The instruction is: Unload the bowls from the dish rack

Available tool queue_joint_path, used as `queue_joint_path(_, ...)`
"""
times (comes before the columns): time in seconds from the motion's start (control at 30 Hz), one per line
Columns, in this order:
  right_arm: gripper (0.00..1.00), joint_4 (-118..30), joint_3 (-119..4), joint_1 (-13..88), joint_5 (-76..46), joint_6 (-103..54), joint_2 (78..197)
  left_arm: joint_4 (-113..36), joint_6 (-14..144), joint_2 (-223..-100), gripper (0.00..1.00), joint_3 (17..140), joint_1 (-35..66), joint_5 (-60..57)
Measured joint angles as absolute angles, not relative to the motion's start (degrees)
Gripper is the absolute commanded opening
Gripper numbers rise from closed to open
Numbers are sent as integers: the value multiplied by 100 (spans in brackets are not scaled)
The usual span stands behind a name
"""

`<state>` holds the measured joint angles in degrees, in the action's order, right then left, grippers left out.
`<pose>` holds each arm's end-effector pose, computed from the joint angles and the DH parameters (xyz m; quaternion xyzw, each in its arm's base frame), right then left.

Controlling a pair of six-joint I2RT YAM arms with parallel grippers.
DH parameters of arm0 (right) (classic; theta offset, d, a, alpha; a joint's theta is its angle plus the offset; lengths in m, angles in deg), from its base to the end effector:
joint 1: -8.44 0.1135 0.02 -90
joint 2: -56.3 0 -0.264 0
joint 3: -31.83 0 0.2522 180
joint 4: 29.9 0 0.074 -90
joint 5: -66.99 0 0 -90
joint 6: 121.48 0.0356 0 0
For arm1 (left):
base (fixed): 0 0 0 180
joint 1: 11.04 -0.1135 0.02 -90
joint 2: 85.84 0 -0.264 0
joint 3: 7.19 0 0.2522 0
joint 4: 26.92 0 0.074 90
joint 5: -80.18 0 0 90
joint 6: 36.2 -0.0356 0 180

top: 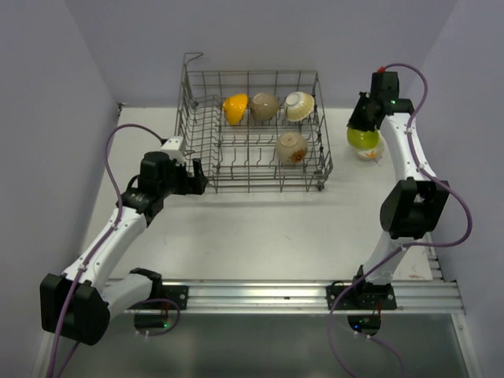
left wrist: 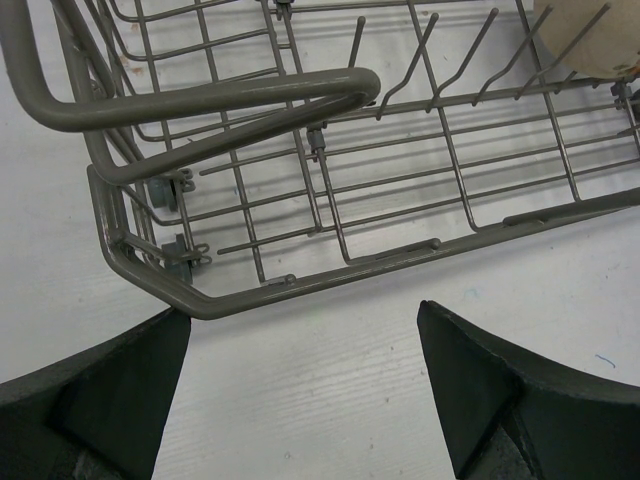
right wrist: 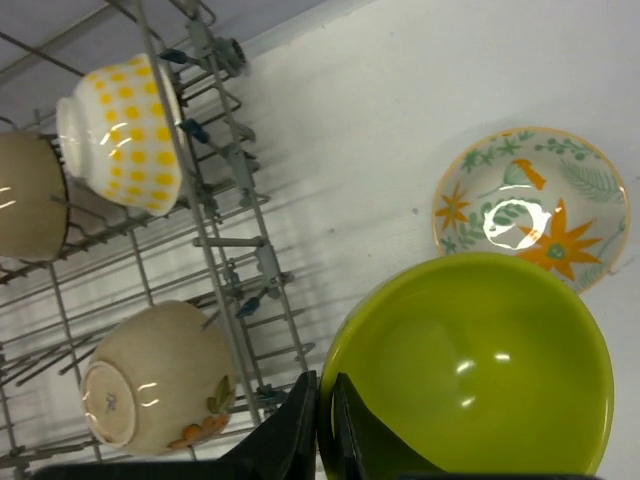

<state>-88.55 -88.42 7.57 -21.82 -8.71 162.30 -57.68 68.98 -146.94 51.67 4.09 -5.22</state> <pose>0.4155 -0.0056 0.3527 0.1849 0.9031 0.0830 0.3786 0.2273 -0.0644 0.2751 0.0188 0.8781 -0.1587 0.4510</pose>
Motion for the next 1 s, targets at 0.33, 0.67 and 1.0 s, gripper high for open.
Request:
queue_joint_path(0.33,0,-8332,-8456,578,-2859,-998,16488,-5772,6898,-14690,100,5167,409,-519)
queue_joint_path(0.67,0,-8221,-9277,574,-3299,-1195,17570,-5774,6894,-14690,100,5167,409,-508)
queue_joint_path(1.0,0,-8245,-9990,473,-3436,-1383,18321,-5785,6815,-14690,100,5167,409,-495)
